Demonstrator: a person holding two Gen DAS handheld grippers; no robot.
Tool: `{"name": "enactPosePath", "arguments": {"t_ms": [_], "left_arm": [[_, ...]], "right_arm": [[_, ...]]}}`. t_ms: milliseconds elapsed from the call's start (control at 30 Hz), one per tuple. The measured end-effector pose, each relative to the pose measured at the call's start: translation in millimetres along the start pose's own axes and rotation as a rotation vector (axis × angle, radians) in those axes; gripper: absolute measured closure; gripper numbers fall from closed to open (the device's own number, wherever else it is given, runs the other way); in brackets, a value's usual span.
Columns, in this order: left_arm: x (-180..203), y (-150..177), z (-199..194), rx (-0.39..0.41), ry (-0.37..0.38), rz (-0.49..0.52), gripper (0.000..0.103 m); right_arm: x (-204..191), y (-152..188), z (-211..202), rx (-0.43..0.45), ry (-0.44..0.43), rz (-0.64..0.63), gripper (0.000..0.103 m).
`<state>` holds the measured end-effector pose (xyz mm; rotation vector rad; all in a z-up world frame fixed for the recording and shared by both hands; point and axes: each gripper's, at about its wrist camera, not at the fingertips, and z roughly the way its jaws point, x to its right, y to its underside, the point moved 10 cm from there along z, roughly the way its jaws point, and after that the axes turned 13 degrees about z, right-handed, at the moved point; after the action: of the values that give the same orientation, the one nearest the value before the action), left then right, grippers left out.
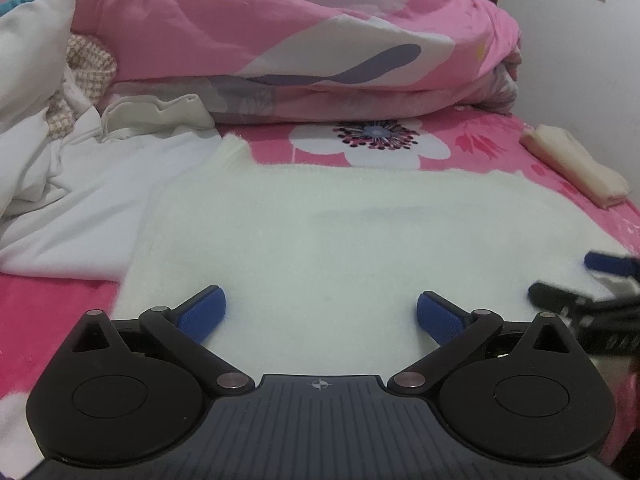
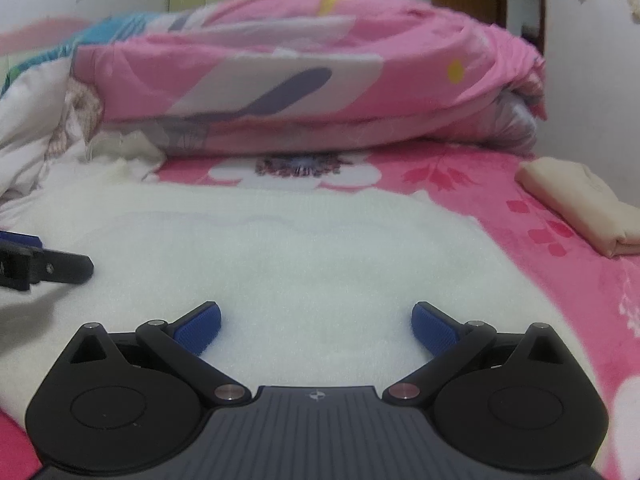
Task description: Fold clothes
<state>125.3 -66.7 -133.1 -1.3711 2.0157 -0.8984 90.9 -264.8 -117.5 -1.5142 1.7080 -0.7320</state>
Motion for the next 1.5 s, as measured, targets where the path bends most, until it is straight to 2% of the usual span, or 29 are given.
{"name": "enactPosePath", "arguments": {"t_ms": [133, 267, 333, 400, 433, 533, 867, 1033, 1167, 1333, 1500], "left_arm": [[0, -1, 1, -0.011, -0.005, -0.005, 0.0], [1, -1, 1, -0.027, -0.014, -0.003, 0.0], [1, -2, 1, -0.036, -0.015, -0.004, 0.0], [1, -2, 2, -0.042, -0.017, -0.003, 0.0], [2, -2, 2, -0.044, -0.02, -0.003, 0.0], [2, -2, 3, -0.049, -0.029, -0.004, 0.0], [3, -2, 3, -0.059, -0.041, 0.0, 0.0], [5, -1, 2, -0.041, -0.046, 0.028, 0.0], [3, -3, -2, -0.027, -0.037, 0.027, 0.0], [-1, -23, -8, 0.021, 0.013, -0.031, 0.0], [-9, -53, 5, 0.051, -0.016, -0.018, 0.0]], "right_arm": [[-6, -32, -7, 0.049, -0.023, -0.02, 0.0], [-8, -56, 6, 0.076, -0.016, -0.017, 0.0], [-3, -55, 25, 0.048, 0.01, -0.016, 0.0], [7, -40, 52, -0.027, 0.052, -0.018, 0.0], [11, -33, 60, -0.046, 0.044, -0.002, 0.0], [13, -31, 63, -0.06, 0.03, 0.009, 0.0], [0, -77, 63, -0.023, 0.017, 0.022, 0.0], [18, -54, 113, -0.126, 0.056, 0.082, 0.0], [14, -50, 115, -0.112, 0.076, 0.037, 0.0], [15, -49, 114, -0.111, 0.059, 0.058, 0.0], [16, -50, 115, -0.103, 0.046, 0.073, 0.0]]}}
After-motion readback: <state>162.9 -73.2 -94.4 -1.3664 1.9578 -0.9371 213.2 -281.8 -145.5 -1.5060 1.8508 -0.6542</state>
